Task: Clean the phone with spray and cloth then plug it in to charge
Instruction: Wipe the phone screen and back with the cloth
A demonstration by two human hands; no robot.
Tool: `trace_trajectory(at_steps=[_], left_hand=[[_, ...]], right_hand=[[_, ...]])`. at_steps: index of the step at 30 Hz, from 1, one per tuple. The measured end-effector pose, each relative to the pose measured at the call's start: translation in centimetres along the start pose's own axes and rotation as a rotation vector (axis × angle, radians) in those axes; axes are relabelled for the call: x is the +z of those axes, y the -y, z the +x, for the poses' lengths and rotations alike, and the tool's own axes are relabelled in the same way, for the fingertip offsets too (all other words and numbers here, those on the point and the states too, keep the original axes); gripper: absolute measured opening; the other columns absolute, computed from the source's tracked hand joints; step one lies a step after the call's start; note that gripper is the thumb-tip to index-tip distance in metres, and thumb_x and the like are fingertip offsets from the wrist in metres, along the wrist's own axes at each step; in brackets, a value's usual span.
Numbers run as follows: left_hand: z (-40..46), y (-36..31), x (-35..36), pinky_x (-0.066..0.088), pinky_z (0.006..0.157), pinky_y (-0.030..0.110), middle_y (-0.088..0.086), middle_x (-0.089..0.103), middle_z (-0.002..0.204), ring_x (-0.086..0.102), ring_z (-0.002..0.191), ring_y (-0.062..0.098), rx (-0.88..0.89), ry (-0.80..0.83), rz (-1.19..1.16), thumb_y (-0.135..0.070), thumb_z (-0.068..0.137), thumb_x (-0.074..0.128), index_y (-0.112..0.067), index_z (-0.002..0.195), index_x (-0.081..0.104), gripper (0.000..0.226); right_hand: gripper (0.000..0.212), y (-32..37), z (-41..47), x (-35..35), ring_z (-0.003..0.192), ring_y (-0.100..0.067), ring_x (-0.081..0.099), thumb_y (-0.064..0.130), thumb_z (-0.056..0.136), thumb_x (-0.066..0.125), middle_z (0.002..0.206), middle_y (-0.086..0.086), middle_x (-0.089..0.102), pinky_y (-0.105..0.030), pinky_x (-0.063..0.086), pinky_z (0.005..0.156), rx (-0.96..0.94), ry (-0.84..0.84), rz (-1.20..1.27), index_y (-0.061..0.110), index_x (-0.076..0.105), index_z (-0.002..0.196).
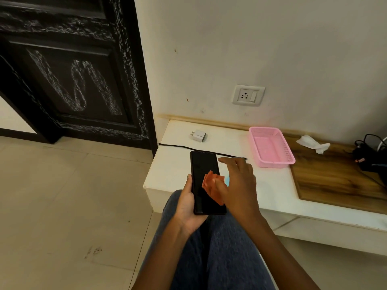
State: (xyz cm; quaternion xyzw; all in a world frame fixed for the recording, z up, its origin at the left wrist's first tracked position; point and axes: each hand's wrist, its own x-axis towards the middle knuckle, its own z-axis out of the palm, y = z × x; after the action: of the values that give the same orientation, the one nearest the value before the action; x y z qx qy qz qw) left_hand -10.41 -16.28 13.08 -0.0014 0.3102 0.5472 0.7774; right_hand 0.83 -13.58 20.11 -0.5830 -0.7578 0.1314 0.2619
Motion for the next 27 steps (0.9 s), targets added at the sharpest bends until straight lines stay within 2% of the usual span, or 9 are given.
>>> trace_trajectory(at_steps=[2,4,8,13,16,18,21,24,27], left_hand=[[-0.1,0.0,0.1,0.054,0.085,0.039,0.015,0.069,0.115,0.068,0.102,0.026,0.001,0.003,0.000,-0.062,0.091,0.034,-0.015,0.101,0.076,0.064],[-0.1,-0.1,0.1,0.056,0.083,0.038,0.015,0.068,0.116,0.069,0.101,0.025,0.009,-0.008,-0.017,-0.061,0.092,0.034,-0.015,0.105,0.075,0.062],[-0.3,-0.1,0.4,0.059,0.076,0.036,0.014,0.070,0.113,0.070,0.097,0.025,-0.008,-0.018,-0.044,-0.061,0.089,0.042,-0.012,0.111,0.072,0.061],[-0.8,-0.2,0.5,0.059,0.076,0.036,0.017,0.066,0.119,0.069,0.100,0.026,0.010,0.003,-0.026,-0.059,0.090,0.039,-0.011,0.118,0.067,0.062],[-0.8,-0.2,0.5,0.052,0.092,0.040,0.014,0.062,0.128,0.058,0.119,0.026,0.018,0.043,-0.008,-0.060,0.093,0.032,-0.014,0.125,0.062,0.063],[-0.6,0.1,0.4,0.040,0.106,0.046,0.014,0.059,0.132,0.049,0.127,0.029,0.022,0.055,-0.014,-0.059,0.094,0.031,-0.014,0.127,0.061,0.063],[-0.4,0.5,0.1,0.036,0.107,0.053,0.019,0.064,0.115,0.054,0.114,0.032,0.038,0.072,-0.052,-0.056,0.093,0.038,-0.010,0.113,0.070,0.059],[-0.4,0.7,0.3,0.038,0.106,0.053,0.021,0.064,0.114,0.056,0.113,0.032,0.031,0.079,-0.034,-0.055,0.092,0.041,-0.009,0.117,0.067,0.059],[-0.5,1.0,0.9,0.045,0.100,0.050,0.020,0.065,0.116,0.060,0.106,0.031,0.010,0.066,0.018,-0.056,0.091,0.043,-0.009,0.124,0.063,0.061]], right_hand=[[0.027,-0.1,-0.5,0.1,0.102,-0.022,0.051,0.018,0.082,0.065,0.110,-0.004,0.058,-0.037,0.045,0.083,-0.036,-0.076,0.060,0.019,0.062,0.109],[0.013,0.0,-1.3,0.4,0.091,-0.016,0.052,0.024,0.082,0.067,0.093,0.001,0.060,-0.029,0.045,0.076,-0.068,-0.035,0.175,0.019,0.065,0.095],[0.029,-0.2,-2.5,1.2,0.086,-0.010,0.049,0.047,0.078,0.067,0.087,0.006,0.059,-0.024,0.045,0.074,-0.060,0.097,0.135,0.024,0.066,0.096],[0.019,-0.4,-2.4,1.3,0.087,-0.015,0.055,0.026,0.083,0.067,0.091,0.001,0.066,-0.027,0.048,0.078,-0.098,0.080,0.153,0.021,0.070,0.101],[0.010,-0.6,-1.9,0.6,0.079,-0.003,0.060,0.019,0.086,0.064,0.081,0.011,0.067,-0.009,0.044,0.070,0.061,0.051,0.395,0.023,0.072,0.089],[0.014,-1.0,-1.0,-0.2,0.072,0.001,0.062,0.017,0.087,0.061,0.071,0.018,0.065,-0.006,0.044,0.065,0.200,-0.034,0.533,0.025,0.067,0.077],[0.018,-1.3,0.4,-1.1,0.066,0.004,0.062,0.022,0.088,0.061,0.061,0.020,0.063,-0.005,0.044,0.059,0.297,-0.192,0.657,0.029,0.058,0.072],[0.011,-1.2,1.5,-1.1,0.071,-0.008,0.062,0.031,0.088,0.060,0.074,0.015,0.062,-0.011,0.047,0.062,0.280,-0.285,0.650,0.021,0.056,0.084],[0.017,-1.0,2.2,-0.2,0.069,-0.016,0.061,0.028,0.091,0.057,0.073,0.003,0.061,-0.029,0.051,0.063,0.220,-0.306,0.573,0.012,0.053,0.087]])
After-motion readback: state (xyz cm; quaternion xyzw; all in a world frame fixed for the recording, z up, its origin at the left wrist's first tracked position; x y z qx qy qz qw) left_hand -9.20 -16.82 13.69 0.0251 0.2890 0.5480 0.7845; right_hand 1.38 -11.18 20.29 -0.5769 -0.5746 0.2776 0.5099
